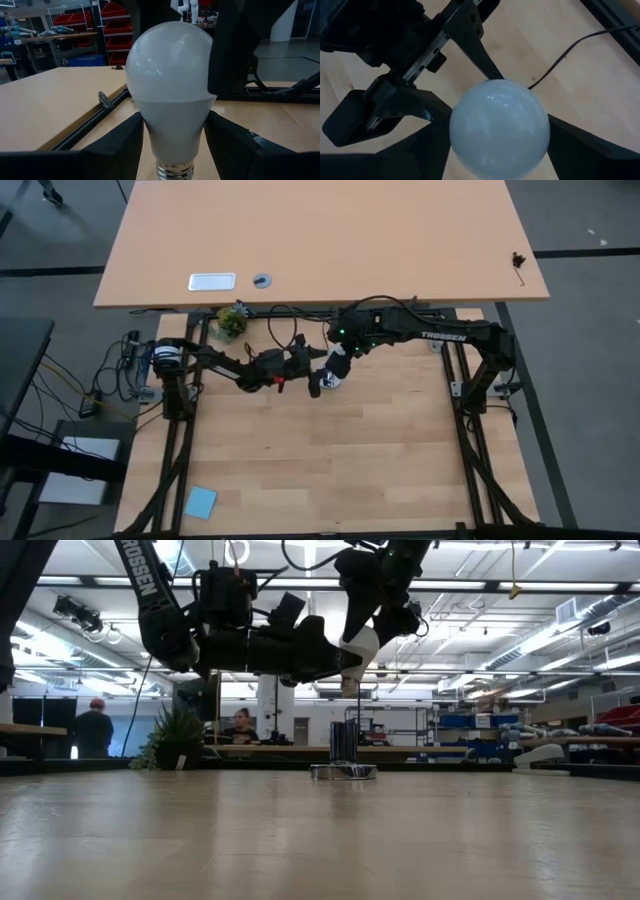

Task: Screw lightbulb
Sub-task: Insert the lightbulb into the lamp

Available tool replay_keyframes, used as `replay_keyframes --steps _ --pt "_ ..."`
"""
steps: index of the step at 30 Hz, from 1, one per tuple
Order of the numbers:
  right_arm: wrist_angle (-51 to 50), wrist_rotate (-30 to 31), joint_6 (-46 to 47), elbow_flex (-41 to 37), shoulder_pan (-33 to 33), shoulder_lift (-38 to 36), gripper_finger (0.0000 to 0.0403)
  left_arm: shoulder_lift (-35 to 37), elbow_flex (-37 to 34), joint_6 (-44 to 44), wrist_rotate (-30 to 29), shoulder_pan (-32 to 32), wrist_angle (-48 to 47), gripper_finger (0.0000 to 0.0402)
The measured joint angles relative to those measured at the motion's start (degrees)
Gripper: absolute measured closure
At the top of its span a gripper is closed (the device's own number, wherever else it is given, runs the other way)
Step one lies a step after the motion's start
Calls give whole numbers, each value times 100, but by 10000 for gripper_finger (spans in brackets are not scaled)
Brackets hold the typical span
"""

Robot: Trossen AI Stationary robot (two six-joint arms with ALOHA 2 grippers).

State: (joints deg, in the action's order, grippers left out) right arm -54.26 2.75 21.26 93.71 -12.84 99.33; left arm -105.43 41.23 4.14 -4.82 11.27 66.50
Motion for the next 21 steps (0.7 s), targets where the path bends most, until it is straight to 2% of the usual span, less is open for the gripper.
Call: replay_keyframes --steps 13,21 --pt "112 2 -72 -7 0 -7 112 4 0 -283 -6 0 -54 181" --pt "228 1 -185 83 -15 -22 111 322 0 -248 -95 -2 -874 153"
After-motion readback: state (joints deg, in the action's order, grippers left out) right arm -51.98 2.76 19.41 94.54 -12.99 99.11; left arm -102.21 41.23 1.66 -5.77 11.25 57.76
